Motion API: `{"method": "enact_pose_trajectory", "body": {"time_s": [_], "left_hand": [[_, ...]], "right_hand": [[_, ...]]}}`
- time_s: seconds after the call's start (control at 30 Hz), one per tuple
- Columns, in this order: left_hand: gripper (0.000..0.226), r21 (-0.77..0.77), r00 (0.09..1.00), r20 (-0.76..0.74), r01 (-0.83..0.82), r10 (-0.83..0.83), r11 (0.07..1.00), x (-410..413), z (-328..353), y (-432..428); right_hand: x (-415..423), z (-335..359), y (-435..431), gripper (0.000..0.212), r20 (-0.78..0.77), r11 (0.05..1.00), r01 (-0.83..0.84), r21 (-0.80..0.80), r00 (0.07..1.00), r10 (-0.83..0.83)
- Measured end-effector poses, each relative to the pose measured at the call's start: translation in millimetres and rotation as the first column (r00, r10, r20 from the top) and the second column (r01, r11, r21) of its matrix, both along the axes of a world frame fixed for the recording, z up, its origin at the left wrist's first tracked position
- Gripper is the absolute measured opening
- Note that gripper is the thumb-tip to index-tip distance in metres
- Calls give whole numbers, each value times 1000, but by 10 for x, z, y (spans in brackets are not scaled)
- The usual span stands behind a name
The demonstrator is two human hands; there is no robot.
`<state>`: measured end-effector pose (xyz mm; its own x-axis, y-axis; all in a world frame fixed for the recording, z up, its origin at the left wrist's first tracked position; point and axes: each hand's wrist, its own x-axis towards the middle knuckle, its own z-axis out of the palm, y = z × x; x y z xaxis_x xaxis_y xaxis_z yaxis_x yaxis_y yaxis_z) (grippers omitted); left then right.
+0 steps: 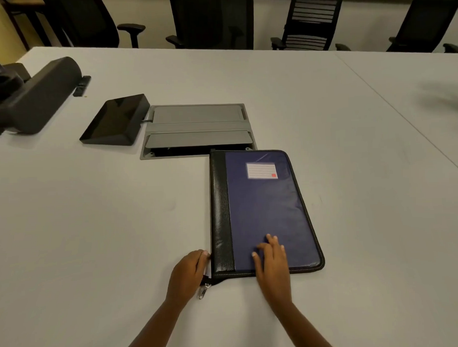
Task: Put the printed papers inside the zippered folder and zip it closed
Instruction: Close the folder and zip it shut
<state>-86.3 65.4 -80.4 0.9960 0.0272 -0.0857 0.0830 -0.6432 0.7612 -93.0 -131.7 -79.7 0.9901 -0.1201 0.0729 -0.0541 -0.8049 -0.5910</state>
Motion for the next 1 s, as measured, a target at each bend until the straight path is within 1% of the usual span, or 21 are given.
{"method": "enact_pose_trajectory", "body": {"time_s": [0.07,0.17,0.2,0.27,0.37,0.43,0.47,0.5,0.57,0.63,0.77,1.0], "left_hand": [[30,12,1000,15,-7,7,1000,-54,0,41],[37,11,996,86,11,-12,1000,-151,30,111],[41,31,991,123,52,-56,998,-184,40,148],[42,105,962,184,186,-203,977,-239,46,240],[28,252,880,181,391,-440,885,-274,89,353],[23,320,840,186,438,-510,840,-273,107,389],[22,333,831,189,446,-523,831,-274,115,394],[22,334,828,198,447,-525,830,-278,120,392],[23,325,829,226,431,-512,841,-284,118,379],[27,314,833,244,416,-496,853,-294,117,366],[30,319,829,253,416,-499,852,-306,115,380],[29,318,827,271,406,-492,857,-321,92,393]], "right_hand": [[-160,-15,173,9,41,998,-52,-24,998,53],[-343,-36,377,13,75,990,-138,-40,987,141],[-388,-42,426,13,84,986,-163,-43,983,166],[-472,-51,499,14,83,976,-209,-62,973,214],[-566,-56,586,15,101,963,-255,-81,960,263],[-602,-35,667,34,104,965,-246,-95,961,255],[-610,-35,707,41,119,967,-229,-109,963,241],[-610,-28,737,42,129,971,-212,-113,965,226],[-598,-22,777,31,122,974,-188,-127,972,203],[-578,-35,806,25,124,977,-149,-150,978,168],[-556,-63,870,24,142,978,-75,-194,984,103],[-568,-145,940,31,130,972,-16,-235,990,48]]}}
